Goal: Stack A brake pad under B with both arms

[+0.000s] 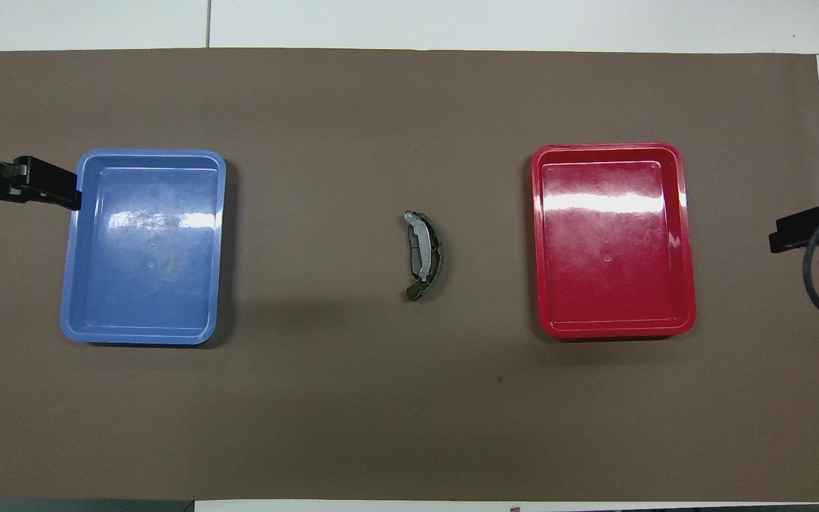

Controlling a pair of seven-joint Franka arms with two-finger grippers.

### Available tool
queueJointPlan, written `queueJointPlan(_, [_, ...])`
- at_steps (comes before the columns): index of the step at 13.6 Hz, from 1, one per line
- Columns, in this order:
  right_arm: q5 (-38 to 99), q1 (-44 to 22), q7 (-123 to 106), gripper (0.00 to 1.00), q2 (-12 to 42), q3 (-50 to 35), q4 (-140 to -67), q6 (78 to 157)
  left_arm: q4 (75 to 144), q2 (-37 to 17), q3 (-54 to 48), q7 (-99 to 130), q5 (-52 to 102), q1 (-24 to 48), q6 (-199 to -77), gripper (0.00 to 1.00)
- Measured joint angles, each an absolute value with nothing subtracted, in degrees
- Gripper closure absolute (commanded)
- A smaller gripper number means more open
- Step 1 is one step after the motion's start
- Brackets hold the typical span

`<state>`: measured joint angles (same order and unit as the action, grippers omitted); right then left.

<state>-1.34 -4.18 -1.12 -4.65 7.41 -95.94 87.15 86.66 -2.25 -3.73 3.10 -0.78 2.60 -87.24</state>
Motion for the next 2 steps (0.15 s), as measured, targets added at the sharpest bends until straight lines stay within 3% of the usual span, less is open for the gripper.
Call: queueJointPlan(2, [-1.4,-4.2,-1.1,0.00,-4.6,7.4,-95.9,87.3,86.7,-2.1,-3.8,2.7,-0.8,2.6,-86.7,0.00])
